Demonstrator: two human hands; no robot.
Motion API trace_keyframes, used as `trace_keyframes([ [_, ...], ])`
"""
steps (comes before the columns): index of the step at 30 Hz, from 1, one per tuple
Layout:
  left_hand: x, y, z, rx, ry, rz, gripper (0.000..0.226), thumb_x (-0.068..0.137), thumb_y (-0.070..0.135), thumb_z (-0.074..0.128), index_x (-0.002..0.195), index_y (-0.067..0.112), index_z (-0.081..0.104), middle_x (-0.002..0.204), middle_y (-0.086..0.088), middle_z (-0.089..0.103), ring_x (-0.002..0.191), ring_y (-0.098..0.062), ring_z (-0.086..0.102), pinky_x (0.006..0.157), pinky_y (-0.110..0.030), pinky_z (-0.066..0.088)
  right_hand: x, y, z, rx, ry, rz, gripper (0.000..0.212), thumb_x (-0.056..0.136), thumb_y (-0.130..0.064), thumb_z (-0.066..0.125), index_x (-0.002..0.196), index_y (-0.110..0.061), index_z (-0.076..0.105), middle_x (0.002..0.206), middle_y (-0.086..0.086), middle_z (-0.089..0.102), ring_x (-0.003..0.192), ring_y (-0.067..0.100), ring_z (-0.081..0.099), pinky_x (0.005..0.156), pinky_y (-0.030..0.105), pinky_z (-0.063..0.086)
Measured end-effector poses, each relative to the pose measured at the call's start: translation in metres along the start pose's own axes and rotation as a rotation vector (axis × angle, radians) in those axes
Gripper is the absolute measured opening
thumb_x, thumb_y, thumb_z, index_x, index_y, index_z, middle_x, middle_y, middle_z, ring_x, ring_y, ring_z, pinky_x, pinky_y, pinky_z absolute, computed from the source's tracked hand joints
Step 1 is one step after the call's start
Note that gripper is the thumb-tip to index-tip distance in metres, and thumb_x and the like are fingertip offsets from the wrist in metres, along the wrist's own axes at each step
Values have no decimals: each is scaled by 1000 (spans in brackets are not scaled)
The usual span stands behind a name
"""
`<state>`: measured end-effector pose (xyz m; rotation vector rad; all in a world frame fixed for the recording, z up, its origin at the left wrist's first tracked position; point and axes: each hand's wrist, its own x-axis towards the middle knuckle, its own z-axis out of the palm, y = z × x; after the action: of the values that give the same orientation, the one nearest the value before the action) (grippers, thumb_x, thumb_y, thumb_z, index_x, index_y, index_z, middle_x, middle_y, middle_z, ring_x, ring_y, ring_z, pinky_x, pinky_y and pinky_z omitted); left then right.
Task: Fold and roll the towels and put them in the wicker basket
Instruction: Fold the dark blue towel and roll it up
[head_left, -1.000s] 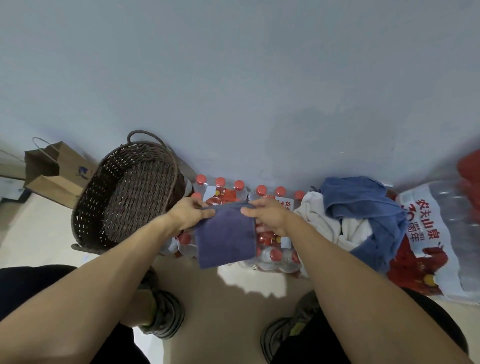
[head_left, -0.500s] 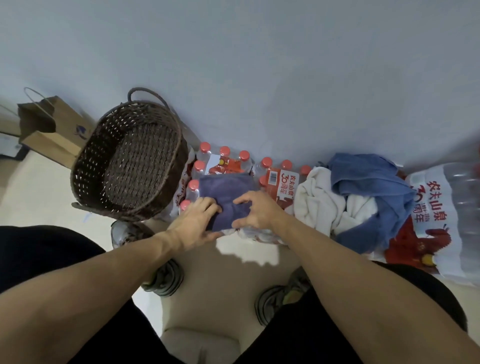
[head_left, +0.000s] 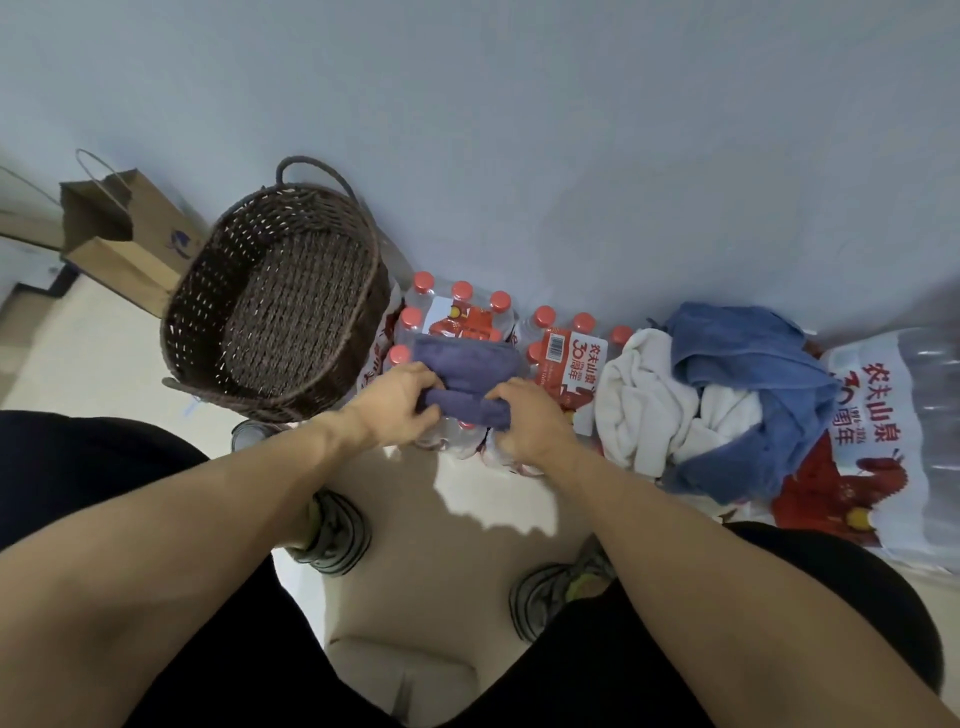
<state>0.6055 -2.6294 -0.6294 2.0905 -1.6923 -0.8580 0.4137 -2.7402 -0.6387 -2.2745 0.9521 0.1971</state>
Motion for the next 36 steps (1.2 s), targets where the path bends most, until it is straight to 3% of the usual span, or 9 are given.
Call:
trace_keyframes([
  [4, 6, -4, -9, -117, 104, -225, 18, 94, 32, 58, 95, 14, 58, 88, -1, 62, 79, -22, 60, 69, -24, 39, 10, -6, -10, 324, 51, 159, 8, 78, -17, 68, 86, -17, 65, 72, -3, 64, 64, 13, 59, 56, 24, 43],
  [9, 6, -8, -7, -279, 164, -335, 36, 85, 44, 70, 104, 14, 59, 90, 0, 68, 81, -18, 63, 73, -28, 48, 16, -3, -9, 555, 105, 282, 7, 88, -21, 68, 93, -18, 63, 81, -4, 68, 75, 12, 64, 64, 25, 51],
  [12, 9, -13, -7, -308, 111, -385, 40, 89, 41, 66, 116, 13, 63, 99, -4, 71, 91, -22, 67, 81, -30, 53, 19, 2, -5, 560, 128, 317, 15, 93, -29, 64, 85, -23, 54, 75, -14, 58, 69, 0, 55, 57, 15, 40],
  [14, 11, -11, -3, -261, 125, -445, 37, 94, 41, 58, 114, 9, 62, 99, -10, 70, 94, -30, 66, 81, -33, 52, 23, 3, -2, 517, 155, 349, 25, 96, -34, 60, 76, -25, 49, 69, -12, 53, 65, 3, 51, 55, 16, 34],
  [20, 21, -9, 11, -157, 147, -619, 51, 96, 47, 51, 112, -1, 58, 106, -22, 69, 102, -39, 63, 84, -37, 49, 31, 0, 8, 315, 129, 399, 36, 99, -44, 51, 105, -9, 57, 99, 9, 65, 93, 26, 60, 81, 33, 46],
  [23, 25, -12, 9, -138, 139, -721, 63, 94, 51, 52, 122, -6, 48, 110, -25, 66, 106, -41, 62, 88, -41, 49, 34, -1, 7, 282, 159, 415, 38, 96, -49, 54, 93, -11, 54, 91, 10, 64, 87, 27, 61, 76, 33, 46],
  [28, 25, -10, 5, -10, 49, -688, 57, 96, 56, 44, 110, 4, 63, 105, -21, 69, 99, -38, 64, 83, -38, 50, 39, -1, 5, 269, 90, 510, 47, 94, -54, 54, 89, -8, 60, 96, 16, 70, 93, 34, 66, 79, 36, 52],
  [33, 30, -6, 1, -209, -51, -777, 65, 89, 62, 54, 114, 3, 65, 110, -17, 68, 106, -35, 62, 89, -36, 50, 38, -3, 0, 229, -8, 514, 51, 101, -46, 45, 115, 0, 63, 117, 20, 65, 109, 37, 61, 93, 39, 49],
  [36, 30, -4, 1, -449, 74, -829, 56, 76, 59, 73, 89, 4, 67, 81, -5, 66, 82, -24, 64, 66, -25, 50, 33, -3, -2, 265, -27, 514, 49, 103, -42, 42, 117, 1, 61, 118, 21, 64, 109, 38, 60, 92, 40, 49],
])
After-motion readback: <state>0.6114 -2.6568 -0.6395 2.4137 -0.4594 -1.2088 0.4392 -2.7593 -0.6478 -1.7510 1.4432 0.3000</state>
